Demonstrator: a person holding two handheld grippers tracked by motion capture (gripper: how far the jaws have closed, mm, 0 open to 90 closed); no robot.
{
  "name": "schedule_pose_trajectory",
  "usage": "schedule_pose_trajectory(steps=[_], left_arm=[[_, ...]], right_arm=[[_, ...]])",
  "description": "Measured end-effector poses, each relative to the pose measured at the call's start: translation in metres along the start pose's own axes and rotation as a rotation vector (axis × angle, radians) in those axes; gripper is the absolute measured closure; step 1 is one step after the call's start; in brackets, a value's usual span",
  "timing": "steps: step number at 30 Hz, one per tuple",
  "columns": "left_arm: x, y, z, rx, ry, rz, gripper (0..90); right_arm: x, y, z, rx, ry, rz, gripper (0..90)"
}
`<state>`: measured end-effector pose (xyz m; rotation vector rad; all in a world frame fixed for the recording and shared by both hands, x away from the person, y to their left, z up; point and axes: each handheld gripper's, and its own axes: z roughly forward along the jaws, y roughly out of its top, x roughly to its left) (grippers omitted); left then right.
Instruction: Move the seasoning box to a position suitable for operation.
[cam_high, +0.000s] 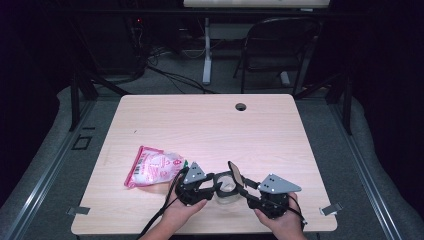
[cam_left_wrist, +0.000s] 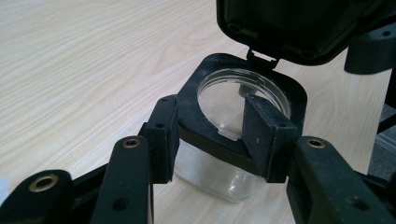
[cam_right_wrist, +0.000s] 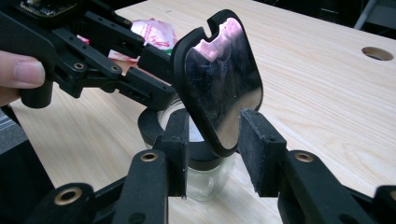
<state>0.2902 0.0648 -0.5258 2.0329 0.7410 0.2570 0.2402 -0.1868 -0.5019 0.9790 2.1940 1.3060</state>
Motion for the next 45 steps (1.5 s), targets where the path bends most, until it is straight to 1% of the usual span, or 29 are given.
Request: schedule_pose_trajectory(steps=[4, 12, 14, 15, 19, 25, 26, 30, 32, 34, 37, 40, 42, 45], left_arm=[[0.000, 0.000, 0.000, -0.001, 0.001, 0.001, 56.6], [0.000, 0.000, 0.000, 0.002, 0.005, 0.012, 57.4], [0.000, 0.000, 0.000, 0.002, 0.005, 0.012, 57.3], [0.000, 0.000, 0.000, 0.002, 0.005, 0.012, 57.3], [0.000, 0.000, 0.000, 0.002, 0.005, 0.012, 57.4], [0.000, 0.000, 0.000, 0.001, 0.005, 0.013, 57.3], [0.000, 0.000, 0.000, 0.001, 0.005, 0.012, 57.4], [0.000, 0.000, 0.000, 0.002, 0.006, 0.006, 57.4], [0.000, 0.000, 0.000, -0.001, 0.010, -0.004, 58.3], [0.001, 0.001, 0.000, 0.002, 0.002, -0.017, 59.2], [0.002, 0.001, 0.000, 0.002, 0.003, -0.019, 59.3], [0.002, 0.001, 0.001, 0.004, 0.001, -0.020, 59.4], [0.002, 0.001, 0.001, 0.005, 0.002, -0.020, 59.9], [0.003, 0.001, 0.001, 0.004, 0.002, -0.018, 60.1]], right_arm=[[-0.003, 0.000, -0.003, -0.003, -0.005, 0.009, 64.9], [-0.013, -0.003, -0.010, -0.015, -0.018, 0.050, 65.6], [-0.015, -0.004, -0.011, -0.015, -0.017, 0.051, 66.7], [-0.016, -0.004, -0.011, -0.013, -0.014, 0.057, 68.8], [-0.018, -0.005, -0.012, -0.013, -0.004, 0.064, 72.0], [-0.022, -0.006, -0.013, -0.013, 0.011, 0.081, 71.8], [-0.024, -0.007, -0.013, -0.013, 0.021, 0.090, 71.5], [-0.025, -0.008, -0.012, -0.006, 0.025, 0.103, 71.0], [-0.024, -0.009, -0.010, 0.010, 0.021, 0.099, 69.6], [-0.021, -0.011, -0.005, 0.018, 0.032, 0.101, 68.8], [-0.020, -0.012, -0.002, 0.025, 0.027, 0.100, 69.0], [-0.020, -0.013, 0.000, 0.040, 0.019, 0.101, 71.1], [-0.021, -0.014, 0.001, 0.039, 0.015, 0.107, 72.7], [-0.022, -0.014, 0.001, 0.041, 0.030, 0.126, 75.3]])
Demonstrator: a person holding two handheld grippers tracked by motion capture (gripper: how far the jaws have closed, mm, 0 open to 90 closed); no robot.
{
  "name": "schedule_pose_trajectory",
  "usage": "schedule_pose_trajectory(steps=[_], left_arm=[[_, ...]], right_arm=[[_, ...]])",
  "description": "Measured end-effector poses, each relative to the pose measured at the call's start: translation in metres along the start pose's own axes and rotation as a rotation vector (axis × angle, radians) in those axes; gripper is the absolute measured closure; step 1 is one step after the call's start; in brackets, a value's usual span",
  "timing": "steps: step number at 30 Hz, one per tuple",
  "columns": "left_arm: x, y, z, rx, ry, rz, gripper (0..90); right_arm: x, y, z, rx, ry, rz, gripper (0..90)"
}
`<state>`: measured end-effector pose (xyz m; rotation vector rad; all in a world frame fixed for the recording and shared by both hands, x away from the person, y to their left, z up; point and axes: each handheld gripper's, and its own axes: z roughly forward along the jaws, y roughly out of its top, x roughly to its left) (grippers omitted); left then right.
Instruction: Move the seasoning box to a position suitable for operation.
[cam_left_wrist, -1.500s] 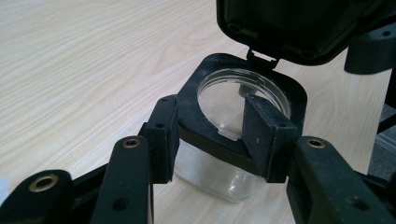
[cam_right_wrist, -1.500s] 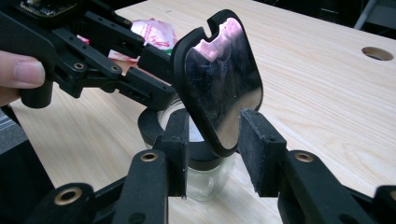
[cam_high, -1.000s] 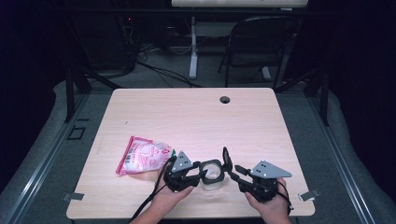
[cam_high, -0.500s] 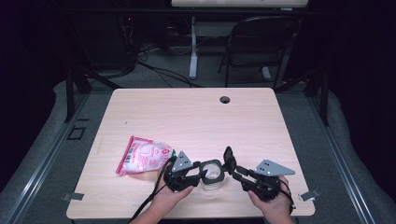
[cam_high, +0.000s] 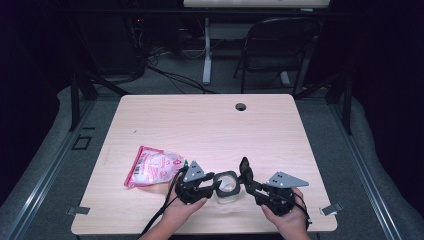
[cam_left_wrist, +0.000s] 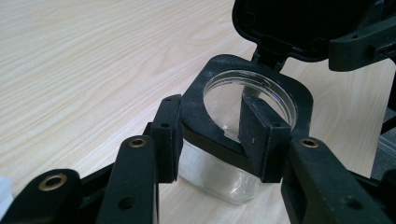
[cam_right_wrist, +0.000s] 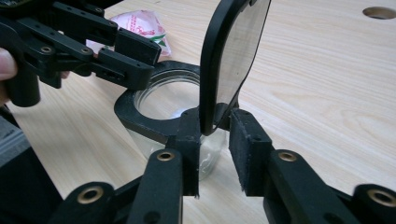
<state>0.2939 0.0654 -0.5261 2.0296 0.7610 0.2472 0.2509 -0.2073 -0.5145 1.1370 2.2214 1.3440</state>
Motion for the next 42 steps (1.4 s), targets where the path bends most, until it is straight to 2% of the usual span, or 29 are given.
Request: schedule_pose_trajectory(steps=[9, 16, 23, 34, 42], left_arm=[[-0.001, -0.001, -0.001, -0.003, 0.003, 0.002, 60.7], [-0.003, -0.001, 0.001, -0.008, -0.003, 0.000, 60.1], [-0.004, -0.001, -0.001, -0.008, -0.004, 0.002, 60.1], [-0.006, -0.003, -0.002, -0.014, -0.003, -0.003, 59.1], [-0.006, -0.003, -0.001, -0.015, -0.004, 0.002, 58.9]], right_arm=[[-0.002, 0.002, 0.002, 0.002, -0.001, 0.008, 80.2], [-0.010, 0.004, 0.006, -0.009, -0.010, 0.050, 83.1], [-0.015, 0.008, 0.011, -0.013, -0.011, 0.071, 84.9], [-0.023, 0.013, 0.021, -0.018, 0.005, 0.097, 85.6], [-0.023, 0.013, 0.022, -0.028, 0.004, 0.098, 85.6]])
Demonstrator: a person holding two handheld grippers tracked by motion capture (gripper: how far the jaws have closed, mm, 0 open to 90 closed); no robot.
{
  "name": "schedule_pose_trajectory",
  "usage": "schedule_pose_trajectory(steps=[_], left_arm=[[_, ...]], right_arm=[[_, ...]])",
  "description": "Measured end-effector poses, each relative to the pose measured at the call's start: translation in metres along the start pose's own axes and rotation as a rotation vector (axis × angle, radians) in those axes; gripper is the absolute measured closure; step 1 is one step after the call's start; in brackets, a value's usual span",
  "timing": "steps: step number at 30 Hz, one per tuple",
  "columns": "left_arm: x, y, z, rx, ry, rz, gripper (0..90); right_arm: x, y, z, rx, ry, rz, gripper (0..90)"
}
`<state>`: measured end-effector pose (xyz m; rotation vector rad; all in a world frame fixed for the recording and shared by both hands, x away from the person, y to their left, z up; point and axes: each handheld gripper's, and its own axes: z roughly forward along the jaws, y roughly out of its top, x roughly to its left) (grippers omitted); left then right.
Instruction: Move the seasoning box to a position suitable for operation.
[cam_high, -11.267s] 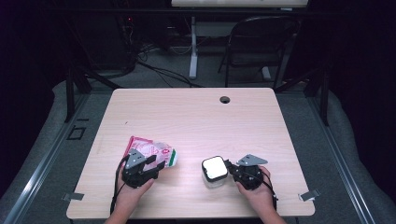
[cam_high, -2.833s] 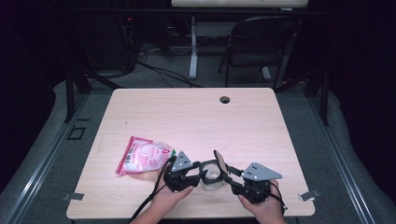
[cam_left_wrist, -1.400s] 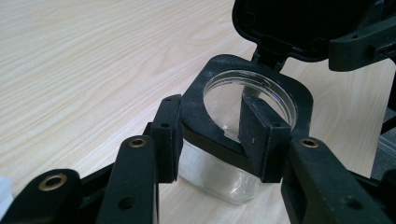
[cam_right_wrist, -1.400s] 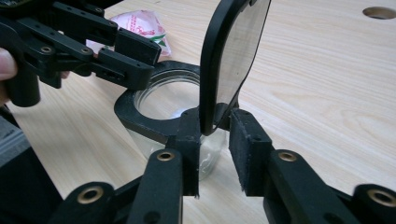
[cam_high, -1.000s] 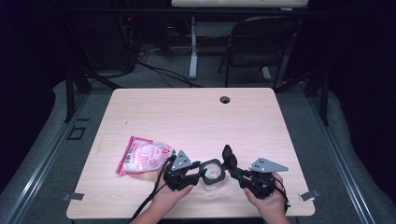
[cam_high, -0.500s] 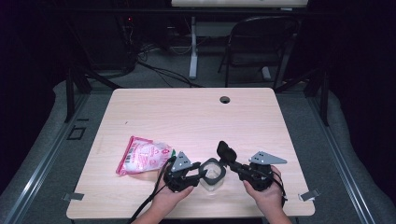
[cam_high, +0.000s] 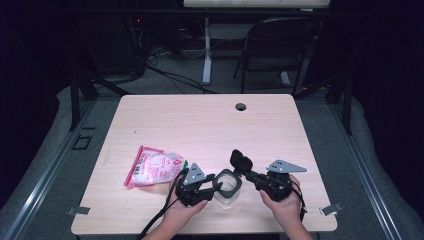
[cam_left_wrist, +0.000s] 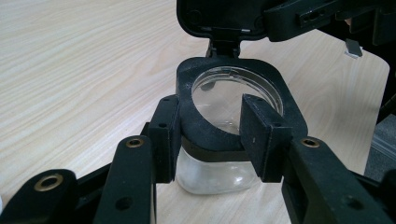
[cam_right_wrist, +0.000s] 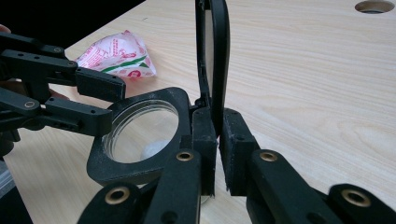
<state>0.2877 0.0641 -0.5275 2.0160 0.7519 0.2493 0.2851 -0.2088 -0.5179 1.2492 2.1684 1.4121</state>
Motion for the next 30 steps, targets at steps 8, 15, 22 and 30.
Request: schedule_pose_trajectory(steps=[8, 15, 22, 30], left_arm=[[0.000, 0.000, 0.000, 0.002, 0.001, -0.002, 59.0], [0.002, 0.001, -0.004, 0.003, -0.010, 0.004, 59.3], [0.008, 0.002, -0.015, -0.019, 0.016, -0.008, 58.6], [0.020, 0.004, -0.032, -0.064, 0.036, -0.037, 58.3]], right_arm=[[0.000, -0.002, -0.001, 0.008, -0.005, -0.001, 82.4], [0.002, -0.002, -0.004, 0.014, -0.002, -0.008, 76.5], [0.006, 0.001, -0.014, 0.034, 0.002, -0.028, 70.8], [0.013, 0.008, -0.031, 0.029, -0.005, -0.063, 70.7]])
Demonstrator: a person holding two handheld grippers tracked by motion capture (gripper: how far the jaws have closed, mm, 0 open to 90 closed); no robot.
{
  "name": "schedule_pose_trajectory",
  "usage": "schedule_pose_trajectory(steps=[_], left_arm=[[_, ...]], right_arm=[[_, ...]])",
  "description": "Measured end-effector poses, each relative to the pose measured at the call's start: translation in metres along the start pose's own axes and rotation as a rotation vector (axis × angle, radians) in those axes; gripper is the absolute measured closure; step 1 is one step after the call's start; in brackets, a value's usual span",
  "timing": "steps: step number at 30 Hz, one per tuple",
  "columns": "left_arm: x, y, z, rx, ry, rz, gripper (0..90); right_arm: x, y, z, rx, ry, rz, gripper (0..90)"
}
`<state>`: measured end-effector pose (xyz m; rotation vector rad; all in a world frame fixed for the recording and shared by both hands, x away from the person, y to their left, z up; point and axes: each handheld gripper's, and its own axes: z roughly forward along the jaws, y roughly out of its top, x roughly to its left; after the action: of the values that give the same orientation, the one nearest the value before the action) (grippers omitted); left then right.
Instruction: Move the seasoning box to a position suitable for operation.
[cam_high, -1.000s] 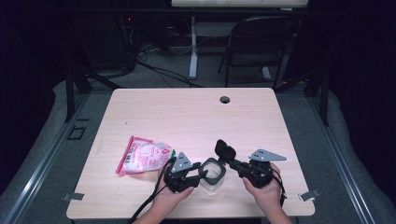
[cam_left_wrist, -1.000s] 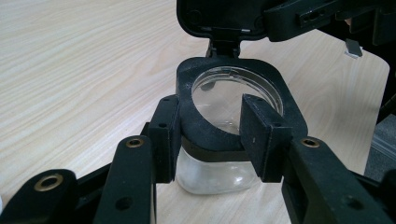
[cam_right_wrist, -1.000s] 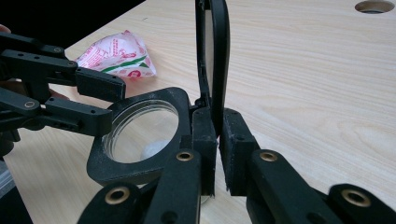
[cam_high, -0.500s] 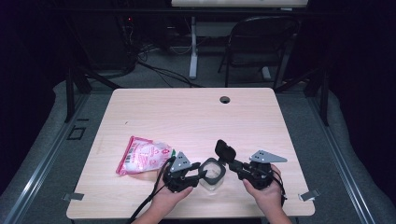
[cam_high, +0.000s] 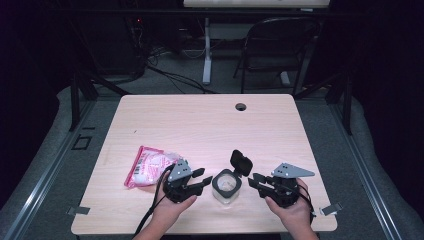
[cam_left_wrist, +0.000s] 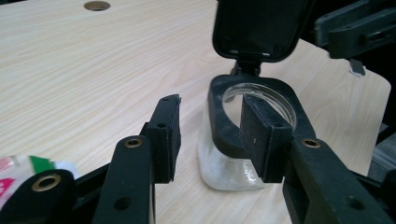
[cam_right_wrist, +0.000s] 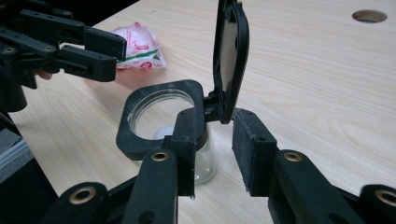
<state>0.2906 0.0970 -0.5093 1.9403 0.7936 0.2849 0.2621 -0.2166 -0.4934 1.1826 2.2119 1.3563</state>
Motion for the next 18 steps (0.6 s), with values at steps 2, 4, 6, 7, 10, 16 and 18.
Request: schedule_pose_trajectory(steps=[2, 4, 6, 7, 10, 16, 18], left_arm=[[0.003, 0.001, -0.004, -0.006, 0.006, -0.004, 58.3], [0.007, 0.001, -0.007, -0.010, 0.015, -0.008, 58.2], [0.010, 0.001, -0.010, -0.011, 0.027, -0.012, 57.0], [0.013, 0.000, -0.013, -0.012, 0.037, -0.008, 56.7], [0.019, -0.003, -0.018, -0.014, 0.053, -0.018, 56.0], [0.034, -0.014, -0.033, 0.004, 0.111, -0.037, 53.7], [0.039, -0.016, -0.039, -0.001, 0.134, -0.046, 53.2]], right_arm=[[0.002, 0.002, -0.004, -0.008, 0.009, -0.003, 70.8], [0.004, 0.003, -0.006, -0.013, 0.016, -0.008, 70.7], [0.005, 0.004, -0.005, -0.014, 0.028, -0.012, 70.7], [0.006, 0.004, -0.005, -0.016, 0.032, -0.016, 70.7], [0.008, 0.004, -0.002, -0.017, 0.053, -0.017, 69.6], [0.011, 0.005, 0.008, -0.003, 0.082, -0.034, 67.3], [0.013, 0.006, 0.010, -0.004, 0.092, -0.040, 66.7]])
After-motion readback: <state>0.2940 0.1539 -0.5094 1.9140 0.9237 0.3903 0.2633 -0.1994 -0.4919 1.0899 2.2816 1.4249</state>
